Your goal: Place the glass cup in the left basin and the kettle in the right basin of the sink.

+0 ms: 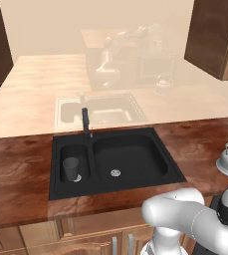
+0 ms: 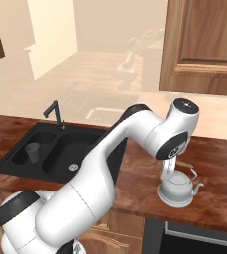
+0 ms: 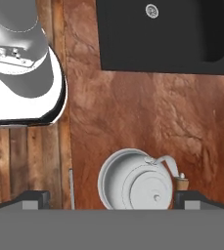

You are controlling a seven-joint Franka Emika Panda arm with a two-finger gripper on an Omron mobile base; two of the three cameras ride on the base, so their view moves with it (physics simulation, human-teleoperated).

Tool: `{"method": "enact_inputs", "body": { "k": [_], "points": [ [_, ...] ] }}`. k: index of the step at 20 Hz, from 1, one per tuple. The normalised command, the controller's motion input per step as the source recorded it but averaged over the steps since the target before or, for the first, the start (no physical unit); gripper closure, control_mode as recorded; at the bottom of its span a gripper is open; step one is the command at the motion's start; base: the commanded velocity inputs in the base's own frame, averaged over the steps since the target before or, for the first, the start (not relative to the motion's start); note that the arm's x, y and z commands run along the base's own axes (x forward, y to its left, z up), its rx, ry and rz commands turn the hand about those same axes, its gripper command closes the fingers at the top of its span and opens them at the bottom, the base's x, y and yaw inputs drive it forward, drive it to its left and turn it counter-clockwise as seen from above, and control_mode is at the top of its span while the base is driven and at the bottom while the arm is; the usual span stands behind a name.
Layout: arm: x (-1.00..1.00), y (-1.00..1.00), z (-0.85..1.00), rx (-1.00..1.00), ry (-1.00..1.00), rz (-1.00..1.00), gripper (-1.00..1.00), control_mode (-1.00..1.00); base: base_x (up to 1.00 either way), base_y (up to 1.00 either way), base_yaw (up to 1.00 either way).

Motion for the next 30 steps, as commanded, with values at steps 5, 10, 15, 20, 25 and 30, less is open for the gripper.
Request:
{"method": "enact_inputs", "body": {
  "k": [5, 10, 15, 20, 25, 30],
  "points": [
    [0.03, -0.02, -0.22, 0.00, 0.00, 0.00, -1.00, -1.00, 0.00, 0.00, 0.00],
    [0.12, -0.01, -0.17, 0.00, 0.00, 0.00, -1.00, -1.00, 0.00, 0.00, 0.00],
    [0.16, -0.03, -0.12, 0.00, 0.00, 0.00, -1.00, -1.00, 0.00, 0.00, 0.00],
    [0.15, -0.03, -0.07, 0.00, 0.00, 0.00, -1.00, -1.00, 0.00, 0.00, 0.00],
    [0.06, -0.11, -0.04, 0.00, 0.00, 0.00, -1.00, -1.00, 0.00, 0.00, 0.00],
    [0.09, -0.11, -0.06, 0.00, 0.00, 0.00, -1.00, -1.00, 0.00, 0.00, 0.00]
  ]
}}
